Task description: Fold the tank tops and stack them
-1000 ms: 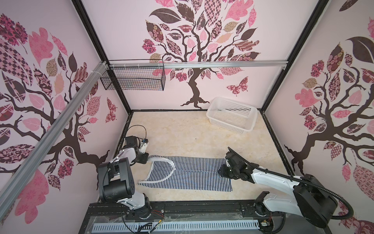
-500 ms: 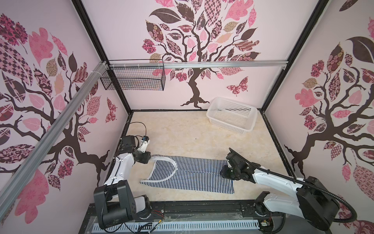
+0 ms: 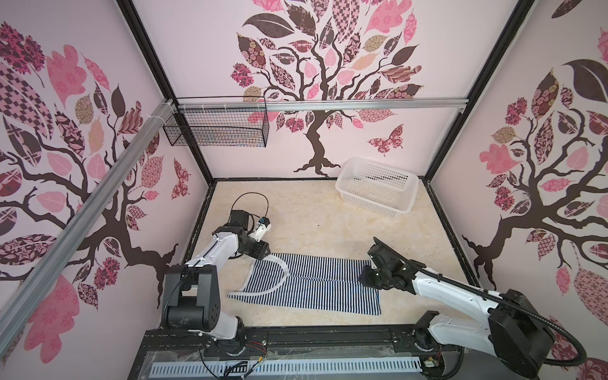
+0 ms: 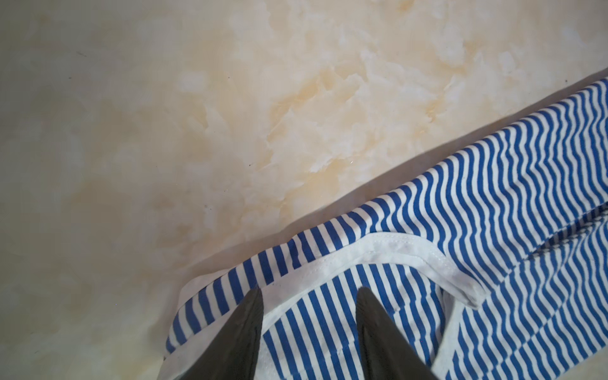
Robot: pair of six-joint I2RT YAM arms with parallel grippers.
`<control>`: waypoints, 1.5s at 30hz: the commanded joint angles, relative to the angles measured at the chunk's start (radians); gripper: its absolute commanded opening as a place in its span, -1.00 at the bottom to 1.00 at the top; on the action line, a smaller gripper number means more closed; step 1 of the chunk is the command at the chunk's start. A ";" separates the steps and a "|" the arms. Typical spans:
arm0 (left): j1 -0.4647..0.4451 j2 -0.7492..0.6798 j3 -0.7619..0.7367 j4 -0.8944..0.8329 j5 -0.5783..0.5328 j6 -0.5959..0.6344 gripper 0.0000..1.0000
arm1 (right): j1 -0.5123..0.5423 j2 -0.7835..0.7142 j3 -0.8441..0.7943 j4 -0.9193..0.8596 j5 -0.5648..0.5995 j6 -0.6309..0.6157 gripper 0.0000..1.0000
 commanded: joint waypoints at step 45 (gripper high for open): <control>-0.160 -0.057 -0.014 0.056 -0.385 -0.078 0.01 | 0.002 0.039 0.156 -0.042 0.029 -0.063 0.01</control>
